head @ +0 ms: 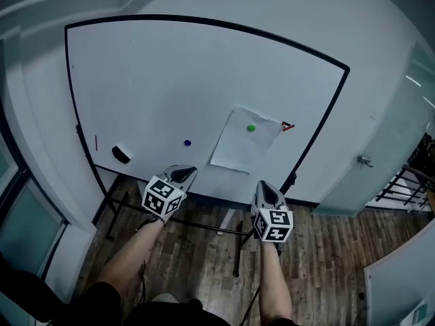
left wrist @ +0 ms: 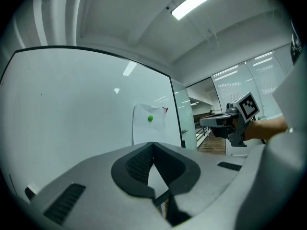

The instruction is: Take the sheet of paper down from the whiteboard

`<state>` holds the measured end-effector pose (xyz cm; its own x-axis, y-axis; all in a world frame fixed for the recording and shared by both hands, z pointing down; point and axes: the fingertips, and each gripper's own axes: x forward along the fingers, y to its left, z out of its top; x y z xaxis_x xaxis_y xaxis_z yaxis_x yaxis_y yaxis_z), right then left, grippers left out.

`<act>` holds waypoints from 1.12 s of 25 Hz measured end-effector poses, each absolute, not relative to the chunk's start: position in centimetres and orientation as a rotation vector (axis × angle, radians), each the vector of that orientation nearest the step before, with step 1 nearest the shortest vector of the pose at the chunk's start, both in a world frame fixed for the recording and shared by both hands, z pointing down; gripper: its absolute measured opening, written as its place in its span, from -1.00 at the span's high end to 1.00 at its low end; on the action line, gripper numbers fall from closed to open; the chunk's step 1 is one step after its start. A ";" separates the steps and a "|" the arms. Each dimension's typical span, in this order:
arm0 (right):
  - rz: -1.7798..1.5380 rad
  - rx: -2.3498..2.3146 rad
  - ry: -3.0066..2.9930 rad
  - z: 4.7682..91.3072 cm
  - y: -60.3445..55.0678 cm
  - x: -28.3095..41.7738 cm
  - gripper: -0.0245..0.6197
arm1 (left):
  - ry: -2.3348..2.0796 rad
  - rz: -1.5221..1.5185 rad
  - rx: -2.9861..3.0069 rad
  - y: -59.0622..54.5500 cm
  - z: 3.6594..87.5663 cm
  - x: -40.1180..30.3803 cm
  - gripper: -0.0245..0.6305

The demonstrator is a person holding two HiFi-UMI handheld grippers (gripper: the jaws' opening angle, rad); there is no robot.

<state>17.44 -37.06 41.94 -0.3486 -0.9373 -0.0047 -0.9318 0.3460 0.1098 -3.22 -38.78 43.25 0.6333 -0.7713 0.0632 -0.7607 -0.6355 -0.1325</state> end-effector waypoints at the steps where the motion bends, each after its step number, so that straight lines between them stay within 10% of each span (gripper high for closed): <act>1: -0.137 1.760 -2.527 42.1 -37.5 17.5 0.85 | 1.298 -0.177 -2.759 -39.4 43.4 -3.2 0.86; 24: -0.108 1.884 -2.440 41.3 -50.8 17.1 0.85 | 1.050 -0.249 -2.917 -56.0 45.7 1.0 0.85; 28: -0.125 1.905 -2.429 40.9 -51.7 17.2 0.85 | 0.996 -0.229 -2.969 -57.4 46.2 2.3 0.56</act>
<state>17.16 -51.70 40.86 -0.2389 -0.9710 -0.0087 -0.9667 0.2370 0.0962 2.29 -57.36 46.21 0.7880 -0.6002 0.1372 -0.5999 -0.7986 -0.0477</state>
